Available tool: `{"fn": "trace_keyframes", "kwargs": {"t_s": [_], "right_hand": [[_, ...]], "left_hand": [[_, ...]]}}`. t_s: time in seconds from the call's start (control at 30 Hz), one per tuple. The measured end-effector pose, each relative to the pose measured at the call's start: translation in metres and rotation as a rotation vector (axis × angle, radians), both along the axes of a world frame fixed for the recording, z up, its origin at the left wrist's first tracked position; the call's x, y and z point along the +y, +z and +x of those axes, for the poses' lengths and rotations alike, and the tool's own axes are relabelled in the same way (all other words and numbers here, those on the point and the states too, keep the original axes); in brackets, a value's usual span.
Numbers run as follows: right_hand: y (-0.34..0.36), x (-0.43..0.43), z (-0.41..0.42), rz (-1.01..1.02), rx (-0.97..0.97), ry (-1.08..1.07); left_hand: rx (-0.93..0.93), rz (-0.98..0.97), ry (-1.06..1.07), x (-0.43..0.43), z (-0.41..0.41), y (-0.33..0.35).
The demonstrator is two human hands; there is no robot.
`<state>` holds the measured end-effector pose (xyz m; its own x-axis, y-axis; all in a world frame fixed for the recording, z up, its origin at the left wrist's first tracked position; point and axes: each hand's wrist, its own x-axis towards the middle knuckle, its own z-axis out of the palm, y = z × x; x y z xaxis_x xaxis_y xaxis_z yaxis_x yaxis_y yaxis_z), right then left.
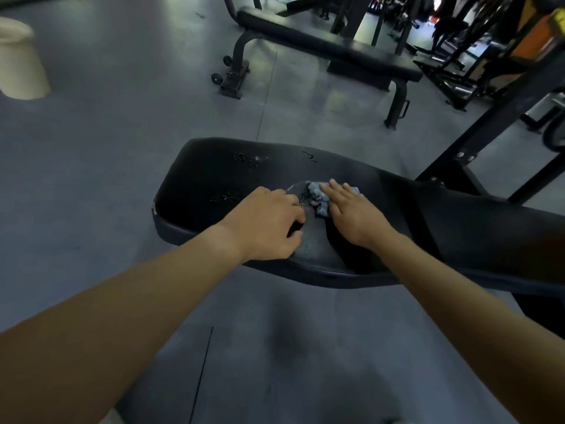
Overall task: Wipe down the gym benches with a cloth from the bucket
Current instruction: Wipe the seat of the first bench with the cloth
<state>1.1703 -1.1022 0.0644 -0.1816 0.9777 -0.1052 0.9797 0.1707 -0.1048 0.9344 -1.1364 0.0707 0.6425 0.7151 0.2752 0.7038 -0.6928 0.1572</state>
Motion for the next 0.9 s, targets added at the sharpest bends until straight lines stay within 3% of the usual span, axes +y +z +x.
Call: {"fn": "trace_keyframes", "kwargs": {"t_s": [0.23, 0.57, 0.73, 0.83, 0.9], "right_hand": [[0.002, 0.064, -0.006, 0.068, -0.011, -0.166], [0.005, 0.002, -0.003, 0.043, 0.132, 0.221], [0.007, 0.052, 0.020, 0.068, 0.085, -0.002], [0.008, 0.073, 0.013, 0.120, 0.155, -0.190], [0.006, 0.072, -0.005, 0.152, 0.208, -0.197]], "left_hand": [[-0.083, -0.091, -0.015, 0.013, 0.001, -0.002], [-0.102, -0.147, -0.017, 0.026, 0.002, 0.004], [-0.097, -0.167, -0.035, 0.024, -0.003, 0.002], [-0.099, -0.185, -0.032, 0.023, -0.005, 0.002], [-0.099, -0.191, -0.031, 0.023, -0.006, 0.002]]}}
